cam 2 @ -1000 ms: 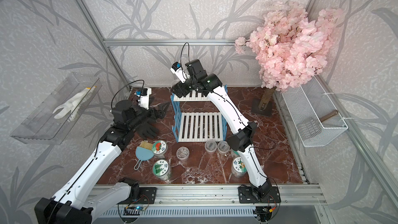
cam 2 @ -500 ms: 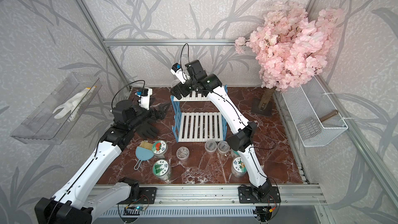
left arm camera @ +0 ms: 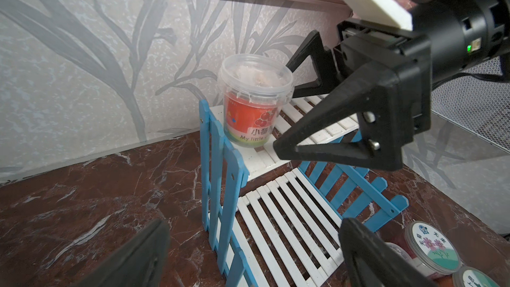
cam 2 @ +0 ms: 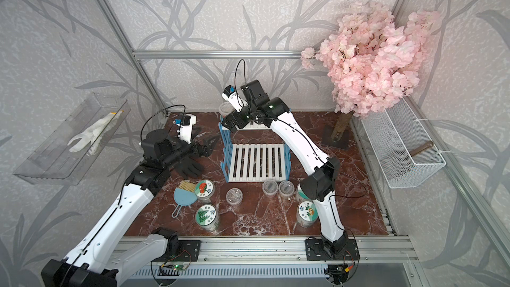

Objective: Place the seed container on the shelf
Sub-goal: Place the seed jar on the shelf, then pick up the seed jar at the center of the board.

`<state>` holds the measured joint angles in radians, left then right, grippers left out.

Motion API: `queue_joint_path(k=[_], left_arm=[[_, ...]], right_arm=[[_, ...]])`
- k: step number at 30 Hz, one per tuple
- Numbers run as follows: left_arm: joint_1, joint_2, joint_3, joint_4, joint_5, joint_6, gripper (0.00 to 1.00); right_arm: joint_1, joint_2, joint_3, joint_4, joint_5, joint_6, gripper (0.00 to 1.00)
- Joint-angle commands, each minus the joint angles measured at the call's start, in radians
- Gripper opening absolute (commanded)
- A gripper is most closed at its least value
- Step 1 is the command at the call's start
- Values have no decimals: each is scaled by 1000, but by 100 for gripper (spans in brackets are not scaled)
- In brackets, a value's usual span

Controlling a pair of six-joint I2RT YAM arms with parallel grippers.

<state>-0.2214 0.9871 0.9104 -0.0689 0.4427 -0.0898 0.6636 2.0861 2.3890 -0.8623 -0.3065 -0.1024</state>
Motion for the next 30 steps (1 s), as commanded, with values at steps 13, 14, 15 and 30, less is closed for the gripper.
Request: queue_joint_path(k=[13, 14, 15, 30], left_arm=[[-10, -36, -16, -12, 134, -22, 100], [-17, -42, -28, 5, 143, -22, 100], [-22, -50, -38, 18, 154, -20, 100], [-210, -151, -157, -114, 70, -4, 100]], right_arm=[[-4, -424, -642, 465, 7, 30, 99], [-4, -455, -687, 498, 0, 44, 99], [-4, -480, -731, 526, -11, 55, 99], [-4, -799, -1281, 748, -44, 201, 99]])
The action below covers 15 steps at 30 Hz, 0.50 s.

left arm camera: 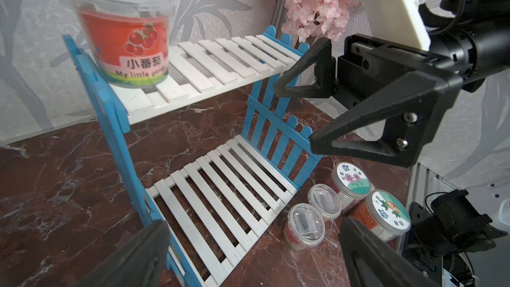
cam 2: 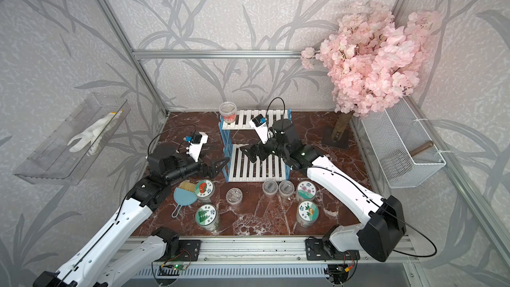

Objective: Place the seed container on the shelf
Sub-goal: Pick up the seed jar at the center of the board.

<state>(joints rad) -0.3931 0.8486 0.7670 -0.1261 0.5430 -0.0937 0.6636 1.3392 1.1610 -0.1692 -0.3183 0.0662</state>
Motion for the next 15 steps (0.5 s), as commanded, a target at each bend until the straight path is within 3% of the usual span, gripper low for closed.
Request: queue_joint_path(k=[1, 7, 15], left_arm=[[-61, -13, -21, -68, -29, 2, 100], [-166, -2, -54, -125, -70, -104, 96], [-336, 3, -7, -451, -406, -212, 90]], right_arm=[[-4, -71, -91, 62, -39, 39, 99], [18, -171, -285, 95, -75, 107, 99], [83, -284, -435, 40, 80, 93, 98]])
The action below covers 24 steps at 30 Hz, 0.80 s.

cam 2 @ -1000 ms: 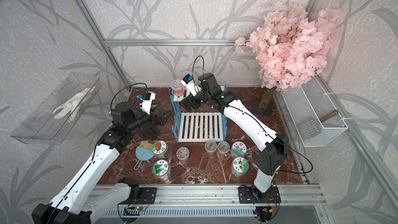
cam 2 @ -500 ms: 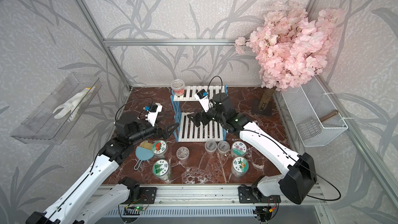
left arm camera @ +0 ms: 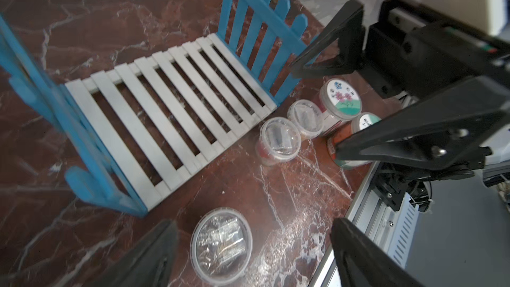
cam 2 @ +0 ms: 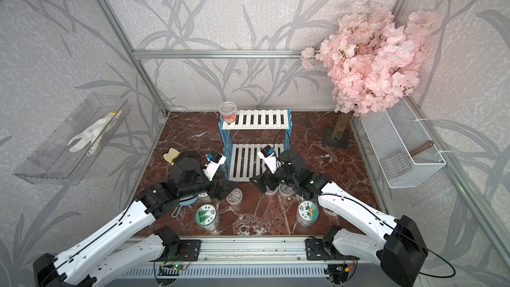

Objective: Place the seed container on the shelf
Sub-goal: Pick up the seed jar at the center of the board.

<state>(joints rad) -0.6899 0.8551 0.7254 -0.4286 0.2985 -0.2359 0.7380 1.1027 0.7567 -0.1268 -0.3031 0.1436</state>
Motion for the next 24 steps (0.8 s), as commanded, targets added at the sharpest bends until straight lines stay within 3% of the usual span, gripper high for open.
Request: queue_joint_path(k=[1, 6, 11, 24], left_arm=[[-64, -5, 30, -157, -190, -90, 90], [-162, 23, 6, -175, -298, -153, 92], [-230, 134, 17, -157, -326, -136, 99], [-250, 295, 25, -141, -380, -142, 100]], right_arm=[[11, -66, -54, 13, 68, 30, 98], [16, -110, -155, 132, 40, 87, 98], [48, -66, -165, 168, 32, 92, 98], [66, -34, -231, 255, 95, 129, 99]])
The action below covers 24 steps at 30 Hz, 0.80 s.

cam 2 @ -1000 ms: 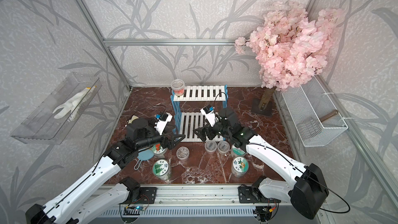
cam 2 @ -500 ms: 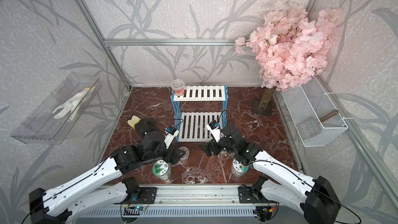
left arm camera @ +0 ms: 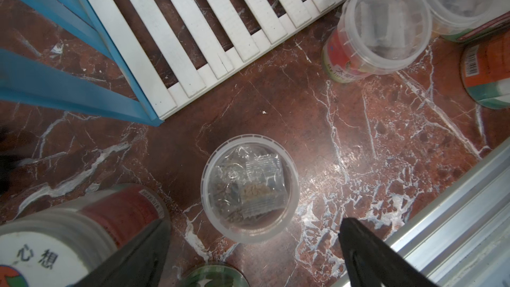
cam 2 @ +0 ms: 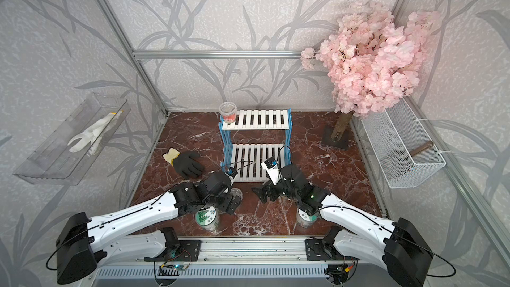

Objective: Place the seed container on the shelf
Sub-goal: Pick up the seed jar at the center of the board.

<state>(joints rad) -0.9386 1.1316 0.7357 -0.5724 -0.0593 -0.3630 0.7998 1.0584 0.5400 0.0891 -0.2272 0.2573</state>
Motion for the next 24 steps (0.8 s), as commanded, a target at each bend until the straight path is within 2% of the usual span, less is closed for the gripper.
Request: queue_joint_path(k=[1, 10, 17, 24], left_arm=[[0, 25, 14, 5, -23, -33, 100], [7, 55, -22, 77, -18, -68, 100], [11, 138, 9, 31, -7, -56, 100], [11, 164, -5, 59, -6, -63, 100]], right_arm=[[4, 12, -15, 34, 17, 14, 99], [4, 21, -43, 65, 25, 30, 99], [4, 41, -54, 86, 26, 38, 99], [3, 57, -55, 101, 25, 47, 100]])
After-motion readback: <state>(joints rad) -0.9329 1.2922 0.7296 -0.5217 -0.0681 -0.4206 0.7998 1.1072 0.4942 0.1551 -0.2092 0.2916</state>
